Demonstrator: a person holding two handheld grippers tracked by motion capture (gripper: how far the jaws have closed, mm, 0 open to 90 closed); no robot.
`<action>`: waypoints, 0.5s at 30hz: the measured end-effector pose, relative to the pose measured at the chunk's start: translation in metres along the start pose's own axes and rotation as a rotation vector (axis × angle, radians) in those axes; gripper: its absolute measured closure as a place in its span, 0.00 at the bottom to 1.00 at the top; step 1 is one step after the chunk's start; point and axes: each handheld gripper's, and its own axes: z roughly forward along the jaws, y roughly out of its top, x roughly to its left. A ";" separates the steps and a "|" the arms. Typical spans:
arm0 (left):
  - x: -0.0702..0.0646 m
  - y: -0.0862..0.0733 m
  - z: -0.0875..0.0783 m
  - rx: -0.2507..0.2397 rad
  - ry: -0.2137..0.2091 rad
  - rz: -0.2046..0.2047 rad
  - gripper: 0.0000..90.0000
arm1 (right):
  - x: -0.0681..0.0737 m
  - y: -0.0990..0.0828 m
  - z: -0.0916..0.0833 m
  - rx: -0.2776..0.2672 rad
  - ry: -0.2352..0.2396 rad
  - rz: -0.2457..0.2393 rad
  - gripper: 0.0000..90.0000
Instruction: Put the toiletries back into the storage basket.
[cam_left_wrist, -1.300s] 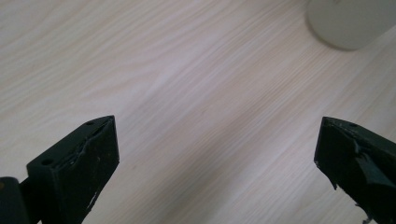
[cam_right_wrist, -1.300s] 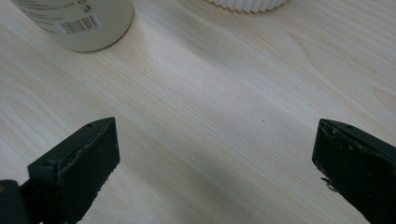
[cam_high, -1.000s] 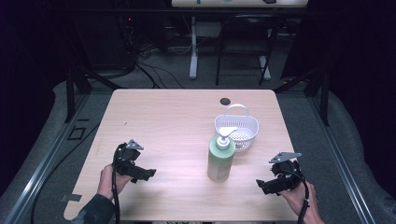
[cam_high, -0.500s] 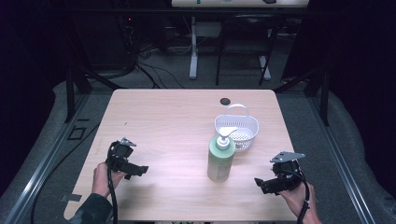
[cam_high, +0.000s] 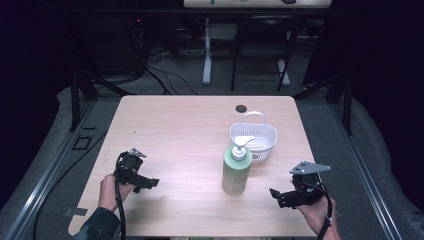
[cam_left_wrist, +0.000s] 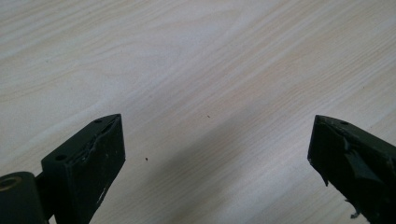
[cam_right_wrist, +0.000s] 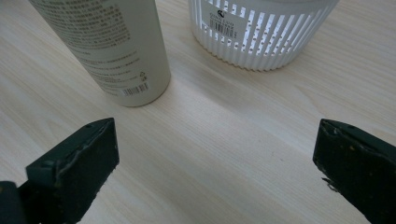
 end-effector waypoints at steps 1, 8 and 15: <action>-0.001 0.000 0.000 -0.001 -0.001 -0.002 0.03 | 0.002 0.001 0.000 -0.003 0.000 0.000 0.00; -0.003 0.001 0.000 0.002 0.009 0.005 0.02 | 0.008 0.006 -0.003 -0.023 0.007 -0.008 0.00; -0.013 0.002 0.000 0.001 0.016 0.028 0.00 | 0.018 0.014 -0.005 -0.054 0.018 -0.033 0.00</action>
